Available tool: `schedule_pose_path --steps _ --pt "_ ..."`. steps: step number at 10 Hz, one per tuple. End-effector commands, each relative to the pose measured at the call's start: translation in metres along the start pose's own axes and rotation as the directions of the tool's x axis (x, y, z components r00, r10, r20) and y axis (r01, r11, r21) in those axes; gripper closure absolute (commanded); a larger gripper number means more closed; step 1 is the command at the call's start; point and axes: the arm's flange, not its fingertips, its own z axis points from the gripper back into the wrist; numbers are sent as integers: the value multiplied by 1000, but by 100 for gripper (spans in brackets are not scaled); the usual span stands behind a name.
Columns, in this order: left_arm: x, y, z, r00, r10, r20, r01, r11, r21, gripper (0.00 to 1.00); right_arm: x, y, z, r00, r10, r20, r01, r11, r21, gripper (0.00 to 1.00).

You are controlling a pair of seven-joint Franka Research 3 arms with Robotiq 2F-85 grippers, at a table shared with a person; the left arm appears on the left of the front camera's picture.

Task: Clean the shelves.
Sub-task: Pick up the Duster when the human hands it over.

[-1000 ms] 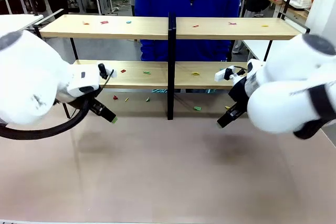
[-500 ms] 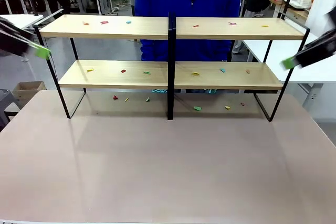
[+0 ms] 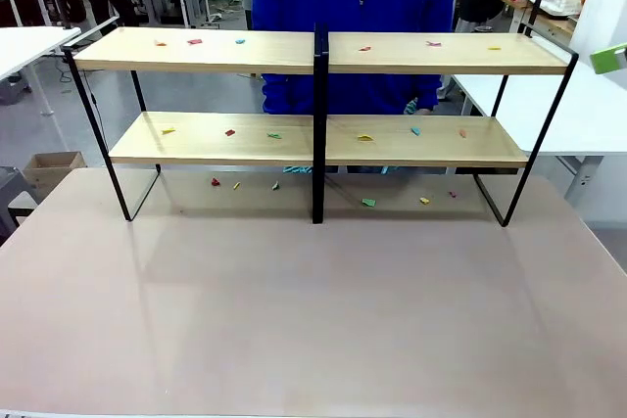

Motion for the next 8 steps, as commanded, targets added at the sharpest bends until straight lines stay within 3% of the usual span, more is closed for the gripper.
schedule_pose_path --steps 1,5,8 --pt "-75 -46 -42 999 7 43 -8 999 31 0 -29 5 -1 1000 19 25 -19 999 -31 0" --pt "-72 -47 -52 999 25 30 -26 999 28 0 -33 17 6 996 45 73 -45 999 -5 0" --pt "-72 -44 -54 999 38 20 -39 998 43 0 -35 22 10 989 -55 138 59 998 -28 0"
